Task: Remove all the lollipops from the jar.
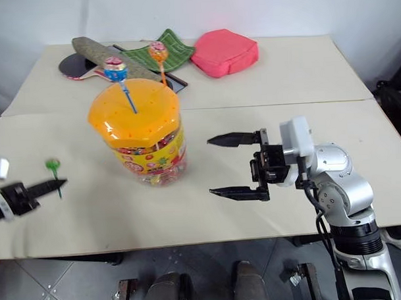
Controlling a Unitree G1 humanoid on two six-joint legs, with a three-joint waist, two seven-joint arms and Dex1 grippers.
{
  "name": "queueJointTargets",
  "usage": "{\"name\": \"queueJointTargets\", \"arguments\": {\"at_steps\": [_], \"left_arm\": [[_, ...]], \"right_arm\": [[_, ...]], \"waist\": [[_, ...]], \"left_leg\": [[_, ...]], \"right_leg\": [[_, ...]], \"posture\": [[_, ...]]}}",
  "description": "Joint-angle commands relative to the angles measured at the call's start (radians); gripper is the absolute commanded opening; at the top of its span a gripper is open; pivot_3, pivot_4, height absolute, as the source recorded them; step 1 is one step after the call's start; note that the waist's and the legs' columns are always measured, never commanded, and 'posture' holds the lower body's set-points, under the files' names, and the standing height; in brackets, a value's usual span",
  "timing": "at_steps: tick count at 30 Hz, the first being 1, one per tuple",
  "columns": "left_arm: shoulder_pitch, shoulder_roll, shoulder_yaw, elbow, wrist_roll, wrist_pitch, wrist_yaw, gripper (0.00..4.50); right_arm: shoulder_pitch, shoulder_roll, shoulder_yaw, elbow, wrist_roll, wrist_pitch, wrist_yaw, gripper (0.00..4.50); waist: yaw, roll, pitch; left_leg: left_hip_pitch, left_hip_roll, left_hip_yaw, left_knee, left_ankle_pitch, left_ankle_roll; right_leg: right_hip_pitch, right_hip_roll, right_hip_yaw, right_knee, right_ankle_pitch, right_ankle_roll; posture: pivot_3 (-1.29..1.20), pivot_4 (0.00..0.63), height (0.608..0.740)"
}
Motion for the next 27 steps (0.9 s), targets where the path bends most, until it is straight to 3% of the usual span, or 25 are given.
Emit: {"name": "queueJointTargets", "arguments": {"at_steps": [1,6,7,10,13,18,20,22,27], "left_arm": [[0.077,-0.014,0.038,-0.123,0.046,-0.037,0.036,0.05],[0.144,-0.082,0.045,-0.190,0.043,-0.032,0.060,0.05],[0.143,-0.083,0.050,-0.193,0.044,-0.030,0.062,0.49],[0.135,-0.079,0.081,-0.208,0.032,-0.053,0.040,1.18],[0.126,-0.054,0.109,-0.187,0.041,-0.114,-0.011,2.17],[0.124,-0.017,0.132,-0.173,0.054,-0.277,-0.170,3.68],[0.094,-0.024,0.157,-0.164,0.042,-0.396,-0.270,4.32],[0.050,-0.040,0.187,-0.159,-0.010,-0.451,-0.339,4.47],[-0.109,-0.098,0.212,-0.180,-0.204,-0.386,-0.301,4.47]], "right_arm": [[-0.005,-0.011,0.026,0.020,-0.063,-0.071,0.064,4.50],[-0.021,0.006,0.024,0.043,-0.069,-0.068,0.056,4.50],[-0.021,0.006,0.020,0.040,-0.063,-0.058,0.050,4.50],[-0.018,0.004,0.003,0.031,-0.041,-0.031,0.030,4.50],[-0.013,-0.002,-0.013,0.027,-0.032,-0.018,0.021,4.50],[-0.028,0.008,-0.051,0.029,0.019,0.039,-0.031,4.50],[-0.064,0.035,-0.079,0.050,0.062,0.097,-0.114,4.50],[-0.111,0.058,-0.095,0.081,0.056,0.135,-0.208,4.50],[-0.311,0.135,-0.066,0.226,-0.066,0.216,-0.467,4.50]], "waist": [[0.015,-0.001,-0.001],[0.026,-0.001,-0.001],[0.026,-0.001,-0.001],[0.024,-0.001,-0.001],[0.022,-0.001,-0.001],[0.021,-0.001,-0.001],[0.020,-0.001,-0.001],[0.020,-0.001,-0.001],[0.015,0.000,-0.001]], "left_leg": [[0.000,0.000,-0.001,0.001,0.000,0.000],[-0.001,-0.001,0.000,0.002,0.000,0.000],[-0.001,-0.001,0.000,0.002,0.000,0.000],[-0.001,-0.001,0.000,0.002,0.000,0.000],[-0.001,-0.001,0.000,0.002,0.000,0.000],[-0.001,-0.001,0.001,0.002,0.000,0.000],[-0.001,-0.001,0.001,0.002,0.000,0.000],[-0.001,0.000,0.002,0.002,0.000,0.000],[-0.001,0.000,0.002,0.002,0.000,0.000]], "right_leg": [[0.000,0.000,0.000,0.000,0.000,0.000],[0.001,-0.002,0.001,0.000,0.000,0.000],[0.001,-0.001,0.000,0.000,0.000,0.000],[0.000,-0.001,0.000,0.001,0.000,0.000],[0.000,-0.001,0.000,0.000,0.000,-0.001],[0.000,-0.001,0.000,0.000,0.000,-0.001],[0.000,-0.001,0.000,0.000,0.000,-0.001],[-0.001,-0.001,0.000,0.000,0.000,-0.001],[-0.001,-0.001,0.001,0.001,0.000,-0.001]], "posture": [[0.00,0.150,0.740],[0.00,0.150,0.740],[0.00,0.150,0.740],[0.00,0.150,0.740],[0.00,0.150,0.740],[0.00,0.150,0.740],[0.00,0.150,0.740],[0.00,0.150,0.740],[0.00,0.150,0.740]]}}
